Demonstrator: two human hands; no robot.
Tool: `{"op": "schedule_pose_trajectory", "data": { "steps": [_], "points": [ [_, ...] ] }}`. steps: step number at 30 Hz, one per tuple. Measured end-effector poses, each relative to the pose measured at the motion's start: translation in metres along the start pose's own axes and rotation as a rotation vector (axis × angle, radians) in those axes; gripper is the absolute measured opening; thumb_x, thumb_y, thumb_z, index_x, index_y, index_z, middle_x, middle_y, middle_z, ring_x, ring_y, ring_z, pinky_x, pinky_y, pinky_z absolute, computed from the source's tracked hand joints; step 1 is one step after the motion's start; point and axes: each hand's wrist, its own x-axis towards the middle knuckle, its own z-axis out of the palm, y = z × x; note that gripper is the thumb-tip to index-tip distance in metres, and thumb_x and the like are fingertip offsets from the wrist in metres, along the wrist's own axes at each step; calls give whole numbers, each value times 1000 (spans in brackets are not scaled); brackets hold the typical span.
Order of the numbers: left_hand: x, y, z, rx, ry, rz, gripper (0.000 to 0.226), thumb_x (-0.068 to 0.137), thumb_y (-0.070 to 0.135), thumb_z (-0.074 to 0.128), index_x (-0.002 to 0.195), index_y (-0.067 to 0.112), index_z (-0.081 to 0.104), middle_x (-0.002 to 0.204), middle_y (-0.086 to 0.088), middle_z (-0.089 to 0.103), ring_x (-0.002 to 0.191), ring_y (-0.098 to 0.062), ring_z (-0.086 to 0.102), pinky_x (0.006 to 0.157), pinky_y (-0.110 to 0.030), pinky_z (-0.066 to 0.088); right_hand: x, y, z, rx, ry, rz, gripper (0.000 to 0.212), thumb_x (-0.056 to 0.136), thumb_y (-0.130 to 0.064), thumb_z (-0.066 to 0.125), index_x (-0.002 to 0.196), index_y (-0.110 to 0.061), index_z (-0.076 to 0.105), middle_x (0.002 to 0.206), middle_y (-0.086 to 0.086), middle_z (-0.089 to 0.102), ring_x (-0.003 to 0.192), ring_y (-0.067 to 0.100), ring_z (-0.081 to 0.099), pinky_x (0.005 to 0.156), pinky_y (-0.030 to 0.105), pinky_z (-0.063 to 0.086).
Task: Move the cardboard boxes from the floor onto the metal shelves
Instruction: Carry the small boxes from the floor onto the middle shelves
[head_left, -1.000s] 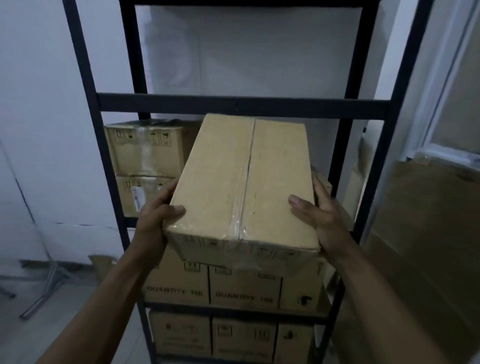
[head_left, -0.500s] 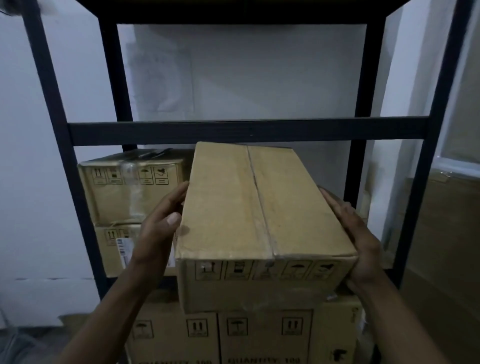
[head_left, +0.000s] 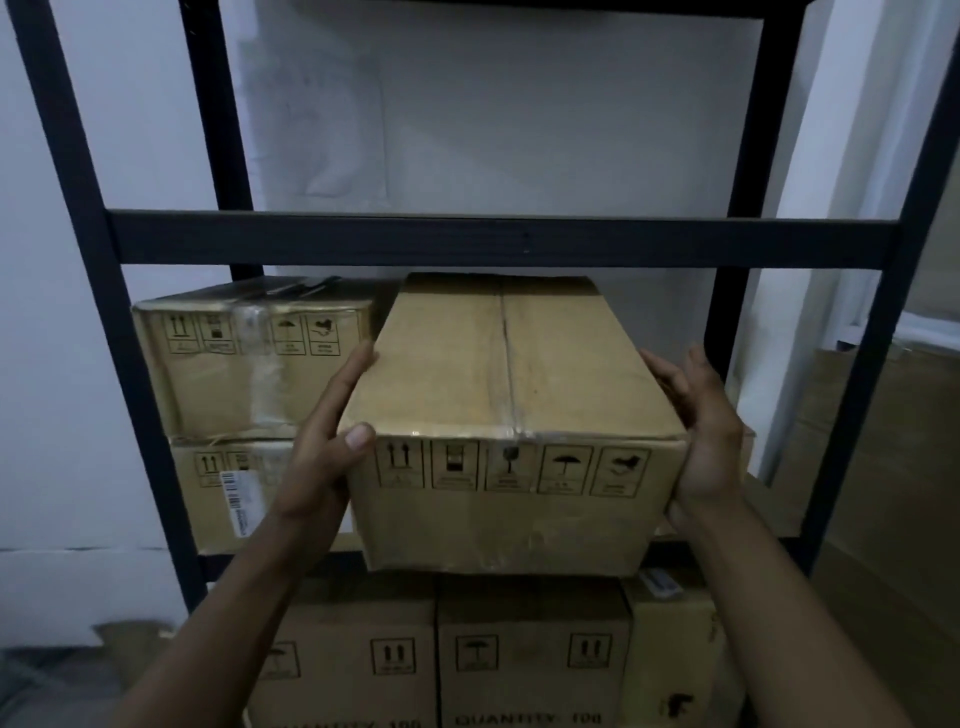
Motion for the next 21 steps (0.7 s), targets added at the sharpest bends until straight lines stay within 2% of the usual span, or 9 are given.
{"op": "schedule_pose_trajectory", "data": {
  "steps": [2, 5, 7, 9, 10, 12, 15, 17, 21],
  "points": [
    [9, -3, -4, 40, -10, 38, 109, 42, 68, 85, 141, 47, 44, 145, 16, 44, 128, -18, 53, 94, -42, 53, 10, 4, 5, -6, 13, -41, 47, 93, -55, 44, 107, -25, 78, 104, -1, 76, 98, 15, 71, 82, 30, 58],
    [24, -7, -5, 158, 47, 122, 87, 60, 50, 79, 139, 53, 43, 139, 26, 47, 126, -11, 55, 88, -35, 58, 20, 13, 4, -56, -81, -66, 48, 89, -44, 55, 135, -30, 55, 127, -3, 70, 118, 16, 66, 94, 36, 56],
    [38, -8, -6, 233, 101, 149, 82, 66, 51, 76, 141, 49, 44, 138, 23, 50, 122, -11, 58, 86, -33, 59, 29, 19, 0, -109, -169, -59, 73, 80, -23, 69, 146, -28, 38, 125, -4, 71, 115, 17, 68, 86, 31, 58],
    [51, -9, -9, 379, 170, 151, 84, 67, 59, 78, 142, 44, 45, 144, 11, 49, 124, -14, 55, 90, -37, 57, 39, 23, -2, -188, -168, -45, 95, 68, -14, 81, 150, -23, 35, 123, 2, 71, 111, 21, 69, 83, 31, 59],
    [58, -10, -12, 493, 218, 162, 83, 67, 64, 79, 141, 43, 47, 144, 11, 48, 124, -12, 52, 91, -34, 54, 43, 23, -1, -244, -131, -42, 96, 62, -18, 87, 147, -23, 42, 119, 3, 72, 108, 21, 71, 81, 31, 60],
    [69, -10, -20, 746, 306, 200, 78, 69, 67, 73, 138, 40, 51, 138, 11, 49, 123, -10, 46, 91, -30, 45, 50, 28, 0, -383, -36, -36, 90, 52, -39, 94, 132, -26, 55, 109, -5, 74, 98, 13, 72, 71, 25, 59],
    [84, -8, -36, 1094, 324, 266, 67, 76, 66, 69, 134, 35, 55, 136, 1, 49, 129, -20, 37, 96, -36, 35, 53, 49, -2, -601, 72, -7, 86, 50, -59, 90, 124, -28, 60, 105, -12, 73, 92, 6, 71, 64, 20, 57],
    [97, -5, -48, 1278, 286, 318, 67, 77, 72, 63, 132, 35, 58, 143, -3, 45, 136, -27, 30, 104, -41, 31, 52, 63, -3, -682, 108, -18, 81, 51, -65, 83, 121, -30, 62, 106, -16, 70, 92, 2, 69, 62, 18, 55],
    [115, -3, -60, 1409, 125, 333, 74, 81, 79, 38, 139, 35, 53, 152, -3, 41, 146, -30, 22, 117, -54, 20, 56, 79, -4, -685, 148, -85, 64, 62, -61, 83, 117, -39, 61, 104, -21, 68, 90, -14, 64, 58, 10, 53]
  ]
}}
